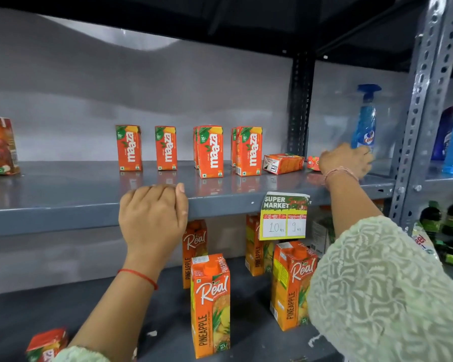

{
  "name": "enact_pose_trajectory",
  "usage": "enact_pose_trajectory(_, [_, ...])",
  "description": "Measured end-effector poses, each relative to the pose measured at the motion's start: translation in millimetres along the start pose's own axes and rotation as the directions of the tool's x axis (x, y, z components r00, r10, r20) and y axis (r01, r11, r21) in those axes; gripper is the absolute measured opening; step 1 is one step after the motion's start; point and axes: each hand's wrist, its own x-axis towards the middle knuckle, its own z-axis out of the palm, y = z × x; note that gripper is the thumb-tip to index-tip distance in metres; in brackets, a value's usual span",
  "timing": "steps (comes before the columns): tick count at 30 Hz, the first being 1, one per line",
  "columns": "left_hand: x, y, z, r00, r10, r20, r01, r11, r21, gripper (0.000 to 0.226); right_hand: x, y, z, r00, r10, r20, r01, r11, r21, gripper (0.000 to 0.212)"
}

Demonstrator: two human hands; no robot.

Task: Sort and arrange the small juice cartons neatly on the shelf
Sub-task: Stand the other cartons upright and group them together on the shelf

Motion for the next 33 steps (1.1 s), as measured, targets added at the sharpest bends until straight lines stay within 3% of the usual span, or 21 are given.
enact_pose_trajectory(3, [-0.1,1.4,0.9,1.0,-0.01,0.005,0.01,1.0,0.01,0.04,3.4,0.7,4.2,0.98,0.05,0.194,-0.036,0.996,-0.076,0.047])
enact_pose_trajectory(5, [-0.8,0.8,0.5,1.0,-0.013,0.013,0.013,1.0,0.014,0.038,5.1,-0.3,6.4,0.975,0.044,0.22,-0.022,0.995,-0.101,0.045])
enact_pose_trajectory(10, [-2.7,1.2,2.5,1.0,-0.019,0.0,0.019,1.0,0.018,0.039,18.4,14.8,0.3,0.941,-0.109,0.321,0.09,0.993,0.073,0.044])
enact_pose_trajectory(14, [-2.3,1.3,3.6,1.0,-0.014,-0.026,0.015,0.999,0.028,0.04,12.7,34.0,-14.4,0.935,-0.22,0.278,0.141,0.951,0.275,0.039])
enact_pose_trajectory(17, [-2.5,1.8,2.9,0.999,-0.017,-0.027,0.018,0.999,0.031,0.04,0.7,47.5,-16.4,0.957,-0.258,0.133,0.177,0.881,0.439,0.02])
enact_pose_trajectory(19, [-2.5,2.2,2.6,1.0,-0.019,-0.022,0.02,1.0,0.024,0.04,-6.8,49.7,-18.0,0.96,-0.276,0.052,0.222,0.859,0.462,0.024])
enact_pose_trajectory(23, [-1.6,2.3,1.0,1.0,-0.013,-0.02,0.014,1.0,0.022,0.041,-19.2,44.0,-26.3,0.937,-0.35,0.014,0.31,0.849,0.428,0.056])
enact_pose_trajectory(25, [-1.3,1.7,0.2,1.0,-0.003,-0.019,0.004,1.0,0.024,0.043,-23.8,44.5,-27.6,0.931,-0.364,-0.001,0.327,0.835,0.443,0.049])
enact_pose_trajectory(30, [-0.7,1.8,-1.0,1.0,0.003,0.007,-0.003,1.0,0.009,0.043,-42.2,49.9,-25.5,0.939,-0.34,-0.052,0.312,0.777,0.547,0.031])
enact_pose_trajectory(33, [-0.3,1.9,-1.8,0.999,0.0,0.036,0.001,1.0,-0.006,0.042,-46.6,53.4,-27.0,0.972,-0.227,-0.065,0.207,0.688,0.696,0.03])
